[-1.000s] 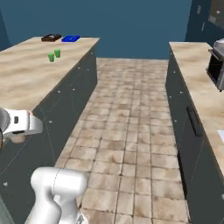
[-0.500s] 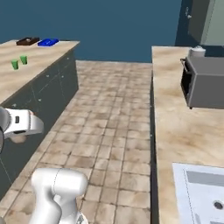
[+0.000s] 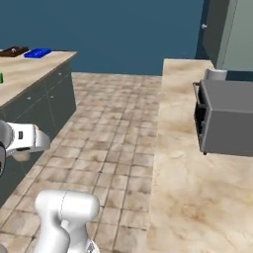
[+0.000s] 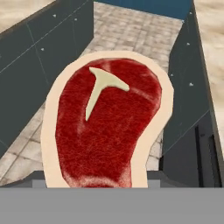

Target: Gather the lemon wedge and squash from the fridge and place them on a tray on the dining counter. Then gather the chicken drumstick and steak from the fridge and place them on the other tray.

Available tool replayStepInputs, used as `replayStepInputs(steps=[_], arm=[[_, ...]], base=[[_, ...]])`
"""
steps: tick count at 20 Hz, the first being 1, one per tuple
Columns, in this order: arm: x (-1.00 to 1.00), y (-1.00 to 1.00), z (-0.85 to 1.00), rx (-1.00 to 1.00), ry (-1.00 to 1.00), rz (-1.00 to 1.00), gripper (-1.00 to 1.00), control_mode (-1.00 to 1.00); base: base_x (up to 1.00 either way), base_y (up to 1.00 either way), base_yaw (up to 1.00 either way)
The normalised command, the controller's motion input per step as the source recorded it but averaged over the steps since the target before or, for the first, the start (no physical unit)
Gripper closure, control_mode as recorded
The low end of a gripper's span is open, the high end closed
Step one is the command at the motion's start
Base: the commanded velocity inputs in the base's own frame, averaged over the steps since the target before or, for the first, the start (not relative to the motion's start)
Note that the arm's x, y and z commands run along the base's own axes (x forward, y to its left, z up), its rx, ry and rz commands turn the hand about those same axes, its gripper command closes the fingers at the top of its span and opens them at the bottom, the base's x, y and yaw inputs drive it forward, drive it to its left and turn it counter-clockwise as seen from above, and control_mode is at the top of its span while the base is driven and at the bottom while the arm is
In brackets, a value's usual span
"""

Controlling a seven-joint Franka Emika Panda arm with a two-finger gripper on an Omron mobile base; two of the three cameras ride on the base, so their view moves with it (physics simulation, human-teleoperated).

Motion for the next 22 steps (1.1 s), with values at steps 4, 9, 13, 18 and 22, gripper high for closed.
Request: replayStepInputs(steps=[4,9,13,18,22], arm=[[0.0,0.0,0.0,0.0,0.0,0.0,1.0,1.0],[0.0,0.0,0.0,0.0,0.0,0.0,1.0,1.0],[0.0,0.0,0.0,0.0,0.0,0.0,1.0,1.0],[0.0,0.0,0.0,0.0,0.0,0.0,1.0,1.0],[0.0,0.0,0.0,0.0,0.0,0.0,1.0,1.0]], base=[[1.0,-0.1,0.0],[1.0,0.0,-0.05],[1.0,0.02,-0.08],[1.0,0.13,-0.11],[1.0,0.17,-0.13]])
